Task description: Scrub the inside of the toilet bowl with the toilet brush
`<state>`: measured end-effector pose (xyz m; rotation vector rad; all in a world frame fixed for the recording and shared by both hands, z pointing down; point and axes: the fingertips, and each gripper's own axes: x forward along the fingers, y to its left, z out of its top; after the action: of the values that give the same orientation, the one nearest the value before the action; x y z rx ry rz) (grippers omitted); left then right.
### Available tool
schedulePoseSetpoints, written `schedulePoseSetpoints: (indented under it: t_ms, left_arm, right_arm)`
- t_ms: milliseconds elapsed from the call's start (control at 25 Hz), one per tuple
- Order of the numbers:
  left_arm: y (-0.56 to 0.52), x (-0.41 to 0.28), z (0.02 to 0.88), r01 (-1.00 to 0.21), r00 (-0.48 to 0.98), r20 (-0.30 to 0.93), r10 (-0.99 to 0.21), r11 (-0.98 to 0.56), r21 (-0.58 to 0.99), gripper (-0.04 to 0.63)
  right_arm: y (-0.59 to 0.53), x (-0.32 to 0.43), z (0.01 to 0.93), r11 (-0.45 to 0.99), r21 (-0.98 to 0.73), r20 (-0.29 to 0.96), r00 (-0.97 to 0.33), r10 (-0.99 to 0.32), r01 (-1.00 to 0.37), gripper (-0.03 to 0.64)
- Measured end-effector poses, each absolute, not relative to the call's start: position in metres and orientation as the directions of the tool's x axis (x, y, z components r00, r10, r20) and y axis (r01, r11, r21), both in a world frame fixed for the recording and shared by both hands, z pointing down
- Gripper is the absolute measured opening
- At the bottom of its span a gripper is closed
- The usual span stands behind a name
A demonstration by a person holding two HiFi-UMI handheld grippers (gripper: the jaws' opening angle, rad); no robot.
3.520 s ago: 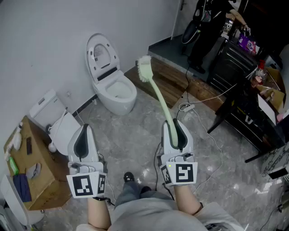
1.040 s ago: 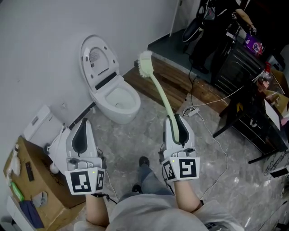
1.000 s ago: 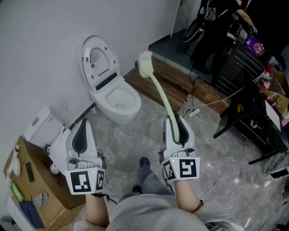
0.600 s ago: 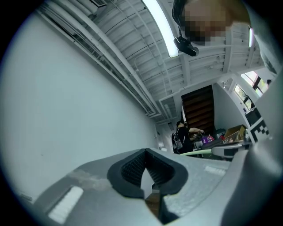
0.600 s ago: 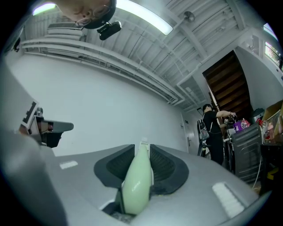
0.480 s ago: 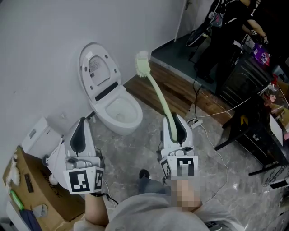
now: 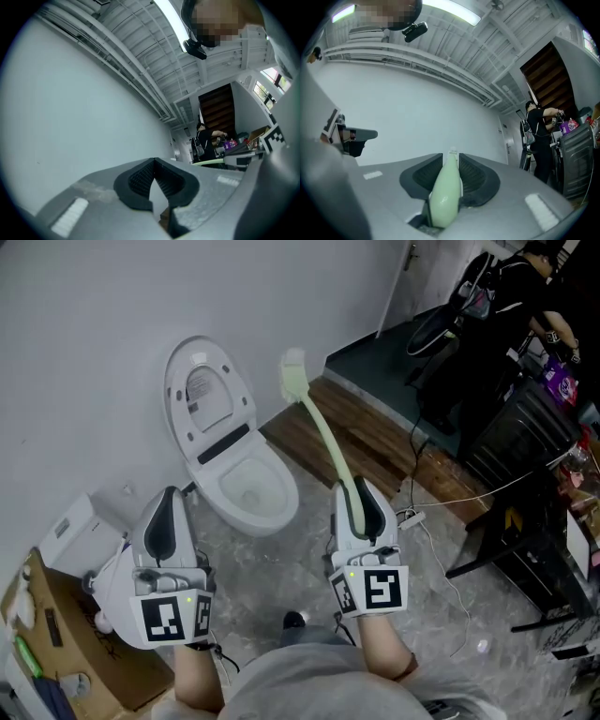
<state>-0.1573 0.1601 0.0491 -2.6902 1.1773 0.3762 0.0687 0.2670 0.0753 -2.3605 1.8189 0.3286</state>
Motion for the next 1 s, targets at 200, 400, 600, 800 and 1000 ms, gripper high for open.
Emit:
schedulePoseSetpoints:
  t_ms: [200, 400, 600, 800, 1000]
  left_arm:
    - [0.135, -0.139, 0.054, -0.755, 0.639, -0.295, -0.711, -0.653, -0.062, 0.003]
    - [0.12, -0.124, 0.057, -0.768, 0.624, -0.297, -0.723, -0.638, -0.059, 0.003]
    - [0.105, -0.121, 0.062, -0.777, 0.615, -0.282, -0.736, -0.627, -0.058, 0.003]
    - [0.073, -0.121, 0.067, -0.785, 0.607, -0.273, -0.747, -0.616, -0.06, 0.003]
    - [0.026, -0.115, 0.062, -0.774, 0.621, -0.283, -0.731, -0.629, -0.076, 0.003]
  right_arm:
    - [0.236, 0.086, 0.08, -0.218, 0.024, -0.251, 0.206, -0.946, -0.976, 0.107]
    - [0.214, 0.102, 0.083, -0.185, 0.027, -0.254, 0.172, -0.952, -0.982, 0.107]
    - [0.192, 0.111, 0.09, -0.173, 0.013, -0.24, 0.165, -0.957, -0.985, 0.107]
    - [0.158, 0.112, 0.095, -0.16, 0.004, -0.235, 0.155, -0.959, -0.987, 0.107]
    - [0.114, 0.115, 0.092, -0.176, 0.003, -0.248, 0.17, -0.954, -0.984, 0.107]
